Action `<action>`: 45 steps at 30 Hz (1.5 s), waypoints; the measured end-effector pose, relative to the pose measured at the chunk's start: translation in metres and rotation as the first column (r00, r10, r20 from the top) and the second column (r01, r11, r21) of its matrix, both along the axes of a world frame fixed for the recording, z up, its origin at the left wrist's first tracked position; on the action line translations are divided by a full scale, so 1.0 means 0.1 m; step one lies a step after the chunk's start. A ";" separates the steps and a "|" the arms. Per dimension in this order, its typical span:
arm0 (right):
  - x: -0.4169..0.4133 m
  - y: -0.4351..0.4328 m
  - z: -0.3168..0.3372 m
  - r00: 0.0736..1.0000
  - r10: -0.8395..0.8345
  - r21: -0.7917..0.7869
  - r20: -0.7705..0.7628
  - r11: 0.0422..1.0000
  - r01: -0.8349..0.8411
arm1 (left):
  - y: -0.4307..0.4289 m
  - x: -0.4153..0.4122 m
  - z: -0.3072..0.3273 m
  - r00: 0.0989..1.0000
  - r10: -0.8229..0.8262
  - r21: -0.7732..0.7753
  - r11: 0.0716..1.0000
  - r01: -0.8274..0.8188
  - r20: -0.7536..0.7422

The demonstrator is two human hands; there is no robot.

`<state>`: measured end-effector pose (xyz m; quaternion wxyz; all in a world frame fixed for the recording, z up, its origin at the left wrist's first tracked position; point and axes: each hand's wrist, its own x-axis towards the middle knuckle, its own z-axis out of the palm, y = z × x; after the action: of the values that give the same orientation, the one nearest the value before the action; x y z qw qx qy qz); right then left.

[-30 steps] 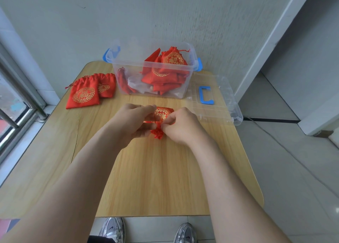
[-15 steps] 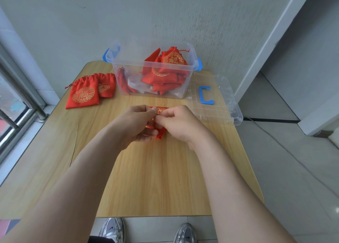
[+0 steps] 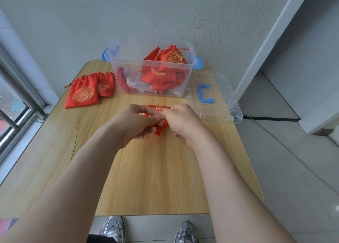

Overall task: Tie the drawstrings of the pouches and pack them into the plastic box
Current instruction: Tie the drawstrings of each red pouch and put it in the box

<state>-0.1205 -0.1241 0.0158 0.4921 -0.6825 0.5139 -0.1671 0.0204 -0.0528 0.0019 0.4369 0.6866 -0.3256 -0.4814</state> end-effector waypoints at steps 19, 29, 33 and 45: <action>-0.03 -0.11 -0.12 0.995 0.096 -0.331 0.012 0.940 -0.086 | -0.03 0.02 -0.07 0.934 -0.041 0.007 0.999 0.041 0.356; -0.04 -0.13 -0.15 0.988 0.117 -0.338 0.097 0.938 -0.077 | 0.00 0.03 -0.05 0.859 -0.228 0.017 0.968 0.248 0.459; -0.04 -0.15 -0.14 0.974 0.060 -0.246 0.217 0.969 -0.005 | -0.01 0.03 -0.04 0.886 -0.182 -0.013 0.978 0.208 0.426; -0.07 -0.06 -0.15 0.975 0.210 -0.508 -0.072 0.834 -0.217 | -0.01 0.09 -0.07 0.982 -0.031 0.001 1.000 0.031 0.186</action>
<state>-0.1280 -0.1297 0.0006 0.3048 -0.8428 0.3748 -0.2375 0.0295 -0.0538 -0.0052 0.3974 0.7231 -0.3761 -0.4216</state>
